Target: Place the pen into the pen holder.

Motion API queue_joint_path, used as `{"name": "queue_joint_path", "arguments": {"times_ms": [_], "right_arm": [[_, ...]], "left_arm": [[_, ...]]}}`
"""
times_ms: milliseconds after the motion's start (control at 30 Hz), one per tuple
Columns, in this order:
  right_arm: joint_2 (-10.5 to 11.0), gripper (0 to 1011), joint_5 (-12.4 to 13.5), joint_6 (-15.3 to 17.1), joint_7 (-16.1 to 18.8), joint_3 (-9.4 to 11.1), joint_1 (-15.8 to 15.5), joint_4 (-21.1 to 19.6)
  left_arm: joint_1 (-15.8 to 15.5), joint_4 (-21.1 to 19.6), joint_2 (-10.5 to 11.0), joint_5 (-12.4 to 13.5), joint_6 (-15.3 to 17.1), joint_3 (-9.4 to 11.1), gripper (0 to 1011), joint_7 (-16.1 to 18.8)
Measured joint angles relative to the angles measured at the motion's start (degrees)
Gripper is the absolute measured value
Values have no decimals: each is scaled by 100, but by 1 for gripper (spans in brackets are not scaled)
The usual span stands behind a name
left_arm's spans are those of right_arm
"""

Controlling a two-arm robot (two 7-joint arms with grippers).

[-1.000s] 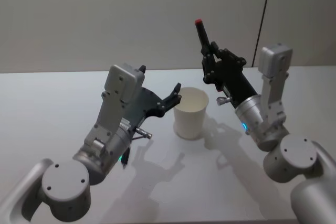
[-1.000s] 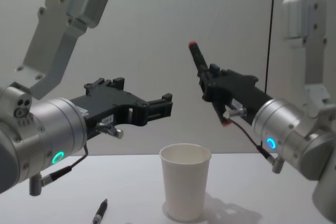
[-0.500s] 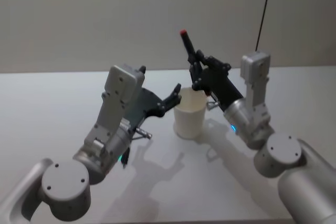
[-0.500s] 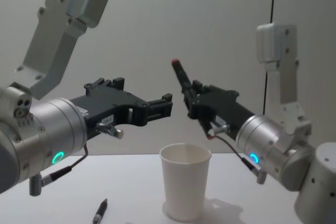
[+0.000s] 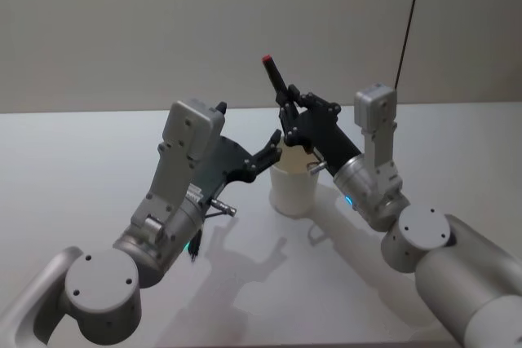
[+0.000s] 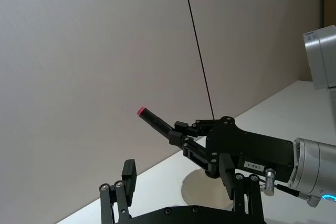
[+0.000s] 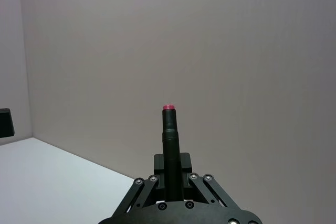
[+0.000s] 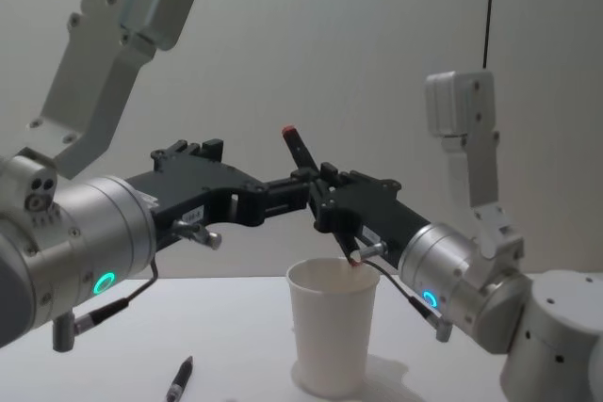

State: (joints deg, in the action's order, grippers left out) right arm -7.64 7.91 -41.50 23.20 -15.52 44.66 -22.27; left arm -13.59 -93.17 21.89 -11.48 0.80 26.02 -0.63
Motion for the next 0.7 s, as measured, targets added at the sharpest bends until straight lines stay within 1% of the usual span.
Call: {"name": "queue_joint_path", "arguments": {"times_ms": [67,100,200,267,300,367,433,500,533,567,600,700], "right_arm": [[-24,158,7,-69,11,3,77,155],[-47,178,13,-130,21,8,157,314],[-79,243,20,-230,34,18,263,517],[-115,318,26,-331,44,32,386,758],[-123,332,27,-352,45,36,413,809],[-140,416,33,-404,50,47,468,918],[-152,460,37,-447,55,55,514,1006],[-175,532,42,-514,66,76,595,1159],[-179,578,44,-531,70,80,612,1190],[-182,589,45,-544,73,85,628,1219],[-185,641,47,-557,75,91,643,1248],[-199,719,53,-604,89,113,698,1354]], "left_arm": [[0,0,0,0,0,0,1002,0],[0,0,0,0,0,0,1002,0],[0,0,0,0,0,0,1002,0],[0,0,0,0,0,0,1002,0],[0,0,0,0,0,0,1002,0],[0,0,0,0,0,0,1002,0],[0,0,0,0,0,0,1002,0],[0,0,0,0,0,0,1002,0],[0,0,0,0,0,0,1002,0],[0,0,0,0,0,0,1002,0],[0,0,0,0,0,0,1002,0],[0,0,0,0,0,0,1002,0]]}}
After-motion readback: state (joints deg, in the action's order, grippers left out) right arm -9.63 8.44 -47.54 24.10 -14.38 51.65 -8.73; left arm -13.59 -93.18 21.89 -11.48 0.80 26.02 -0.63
